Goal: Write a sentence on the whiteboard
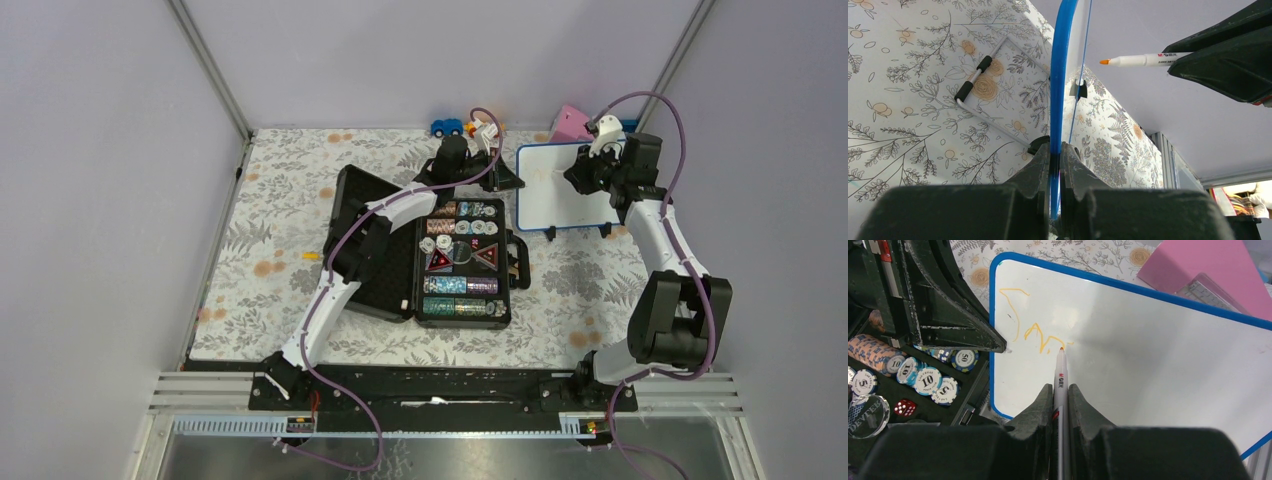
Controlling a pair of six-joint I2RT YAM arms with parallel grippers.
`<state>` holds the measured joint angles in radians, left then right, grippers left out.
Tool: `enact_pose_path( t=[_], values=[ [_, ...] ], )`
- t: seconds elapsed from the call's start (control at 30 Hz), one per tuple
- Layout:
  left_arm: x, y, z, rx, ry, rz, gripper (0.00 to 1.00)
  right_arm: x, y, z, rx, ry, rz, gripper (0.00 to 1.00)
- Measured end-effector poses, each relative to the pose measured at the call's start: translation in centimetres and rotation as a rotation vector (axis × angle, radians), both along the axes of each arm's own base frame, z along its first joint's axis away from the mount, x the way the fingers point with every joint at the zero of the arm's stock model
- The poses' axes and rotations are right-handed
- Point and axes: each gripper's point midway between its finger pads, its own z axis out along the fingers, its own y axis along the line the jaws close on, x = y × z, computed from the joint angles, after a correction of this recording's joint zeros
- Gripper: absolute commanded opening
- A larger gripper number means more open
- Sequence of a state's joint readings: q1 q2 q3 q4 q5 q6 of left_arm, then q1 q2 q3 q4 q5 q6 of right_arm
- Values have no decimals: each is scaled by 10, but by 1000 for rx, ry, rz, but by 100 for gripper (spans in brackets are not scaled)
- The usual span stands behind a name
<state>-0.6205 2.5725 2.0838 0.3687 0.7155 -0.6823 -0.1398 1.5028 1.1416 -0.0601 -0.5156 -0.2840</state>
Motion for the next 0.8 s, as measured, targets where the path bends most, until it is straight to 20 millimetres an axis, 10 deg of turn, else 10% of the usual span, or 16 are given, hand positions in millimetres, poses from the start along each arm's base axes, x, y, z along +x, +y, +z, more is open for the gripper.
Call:
enact_pose_path(
  t=[0.8],
  values=[
    [0,0,0,-1,3,1,0,9,-6,-20,-14,41,-21,0]
  ],
)
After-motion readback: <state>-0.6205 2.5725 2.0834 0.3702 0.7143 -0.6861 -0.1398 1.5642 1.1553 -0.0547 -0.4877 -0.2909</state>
